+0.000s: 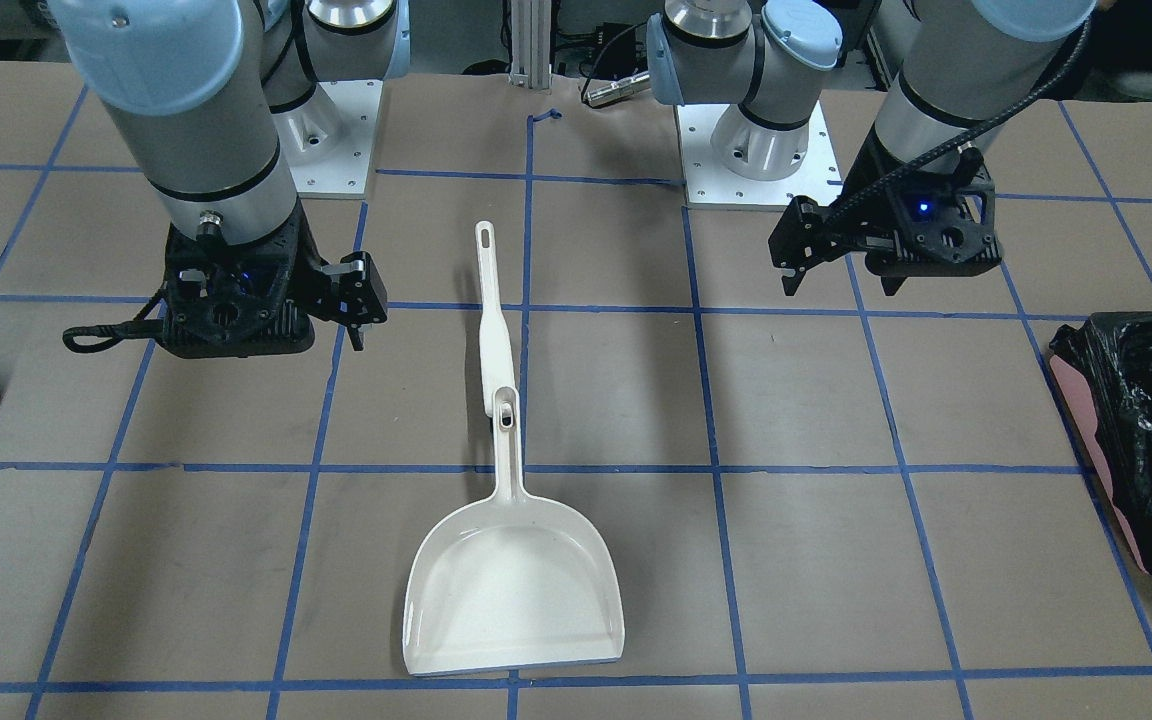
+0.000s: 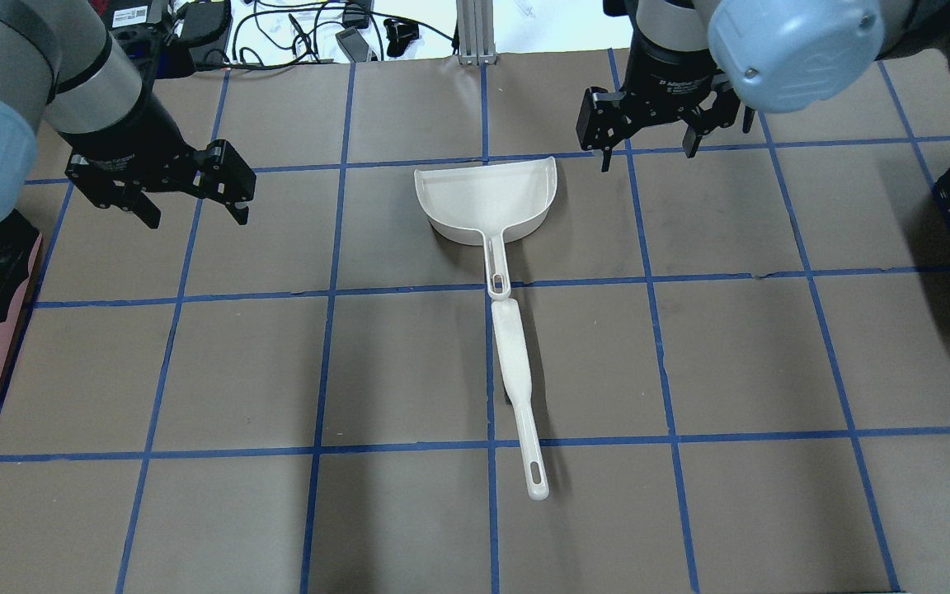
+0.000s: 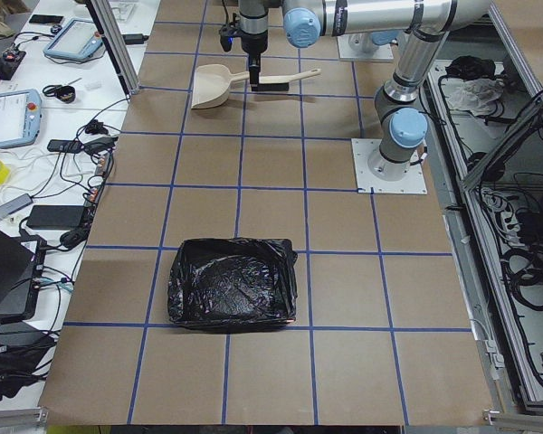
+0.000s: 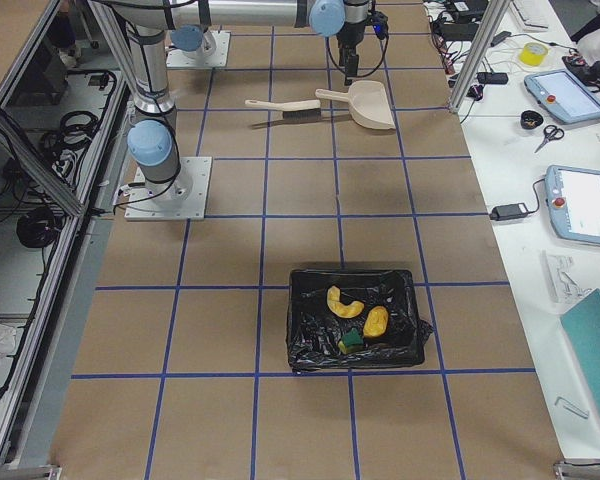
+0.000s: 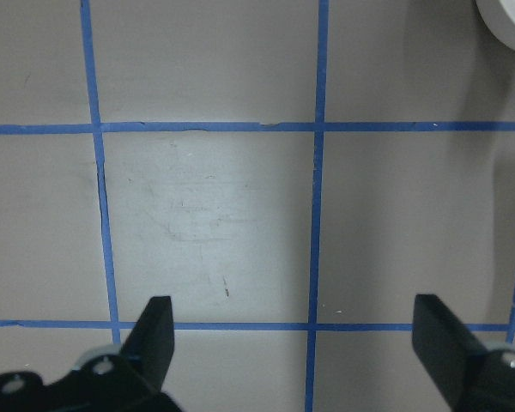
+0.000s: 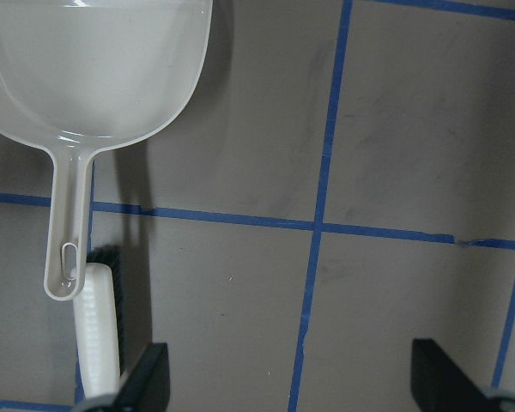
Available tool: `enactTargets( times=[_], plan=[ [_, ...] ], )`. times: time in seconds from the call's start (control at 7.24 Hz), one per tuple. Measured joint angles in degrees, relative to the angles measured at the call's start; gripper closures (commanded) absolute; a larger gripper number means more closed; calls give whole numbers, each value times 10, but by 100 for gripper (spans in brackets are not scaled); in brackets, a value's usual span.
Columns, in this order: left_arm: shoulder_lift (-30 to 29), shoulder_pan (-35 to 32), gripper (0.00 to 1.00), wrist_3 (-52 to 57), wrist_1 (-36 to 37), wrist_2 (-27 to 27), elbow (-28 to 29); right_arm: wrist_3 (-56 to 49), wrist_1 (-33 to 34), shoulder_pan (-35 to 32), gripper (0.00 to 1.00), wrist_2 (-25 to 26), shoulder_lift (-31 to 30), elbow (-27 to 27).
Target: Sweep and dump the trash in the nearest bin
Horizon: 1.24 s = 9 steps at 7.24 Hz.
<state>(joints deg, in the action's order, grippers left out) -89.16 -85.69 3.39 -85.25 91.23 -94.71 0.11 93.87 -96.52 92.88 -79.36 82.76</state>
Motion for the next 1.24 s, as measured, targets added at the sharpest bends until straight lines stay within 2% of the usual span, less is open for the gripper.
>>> enactTargets(
  times=[0.41,0.83,1.24],
  plan=[
    [2,0,0,1,3,-1,3,-65,-17,49,5,11,-16,10],
    [-10,0,0,8,31,-20,5,-69,-63,62,8,11,-77,24],
    [-11,-10,0,8,40,-24,4,-73,-41,68,4,6,-91,52]
  ],
)
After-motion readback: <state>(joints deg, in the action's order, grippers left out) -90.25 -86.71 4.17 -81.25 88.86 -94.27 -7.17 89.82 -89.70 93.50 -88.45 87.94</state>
